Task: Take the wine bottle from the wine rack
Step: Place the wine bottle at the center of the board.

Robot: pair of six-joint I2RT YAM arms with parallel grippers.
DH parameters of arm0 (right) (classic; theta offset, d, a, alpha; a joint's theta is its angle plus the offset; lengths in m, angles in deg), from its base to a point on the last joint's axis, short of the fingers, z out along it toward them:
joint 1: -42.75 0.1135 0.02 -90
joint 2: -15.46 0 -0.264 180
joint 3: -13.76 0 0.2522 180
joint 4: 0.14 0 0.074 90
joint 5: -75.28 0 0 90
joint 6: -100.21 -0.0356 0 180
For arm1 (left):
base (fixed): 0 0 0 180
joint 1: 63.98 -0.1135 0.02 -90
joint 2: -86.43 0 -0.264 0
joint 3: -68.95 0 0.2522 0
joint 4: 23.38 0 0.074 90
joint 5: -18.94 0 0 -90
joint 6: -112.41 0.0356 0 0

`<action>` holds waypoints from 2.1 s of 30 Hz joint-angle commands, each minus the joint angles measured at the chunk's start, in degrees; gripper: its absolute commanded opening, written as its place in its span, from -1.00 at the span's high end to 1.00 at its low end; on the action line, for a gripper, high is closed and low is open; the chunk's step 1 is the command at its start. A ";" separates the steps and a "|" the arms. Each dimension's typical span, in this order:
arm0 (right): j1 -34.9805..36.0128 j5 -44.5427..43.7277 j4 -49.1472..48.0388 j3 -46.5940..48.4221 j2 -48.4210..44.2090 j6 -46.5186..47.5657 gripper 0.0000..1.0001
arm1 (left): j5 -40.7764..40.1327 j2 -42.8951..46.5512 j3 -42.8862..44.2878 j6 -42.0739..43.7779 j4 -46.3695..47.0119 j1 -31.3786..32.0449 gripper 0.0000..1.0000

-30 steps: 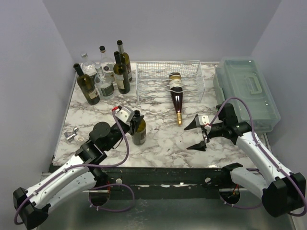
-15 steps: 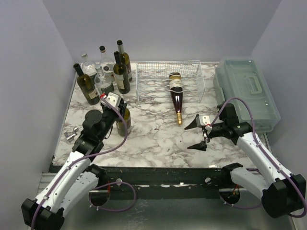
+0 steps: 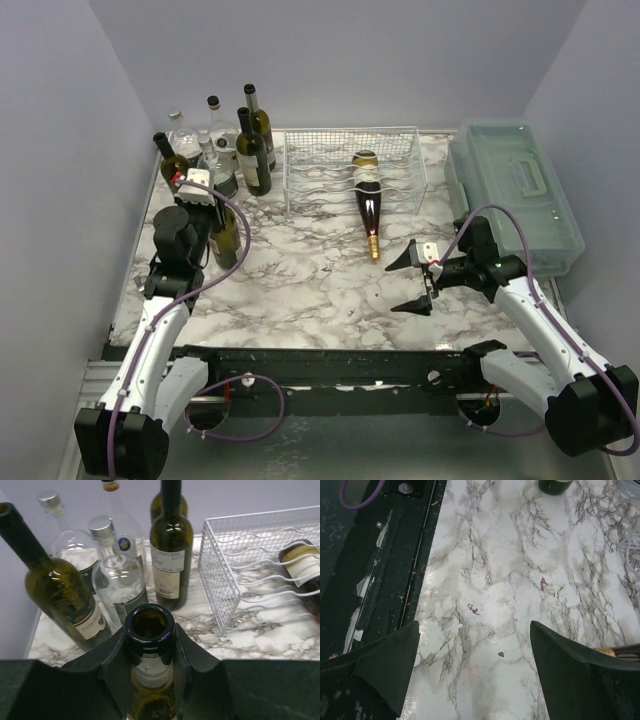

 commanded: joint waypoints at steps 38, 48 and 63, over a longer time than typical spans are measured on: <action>-0.35 -0.54 3.54 1.64 0.26 3.47 -0.89 | -9.08 -19.32 13.10 -4.13 18.30 -19.58 1.00; -0.38 -0.79 3.60 1.61 0.42 3.62 -0.89 | -7.34 -22.13 13.70 -4.90 18.48 -20.94 0.99; -0.46 -0.86 3.62 1.64 0.31 3.64 -0.89 | -7.15 -22.45 12.17 -6.33 18.42 -21.11 -0.57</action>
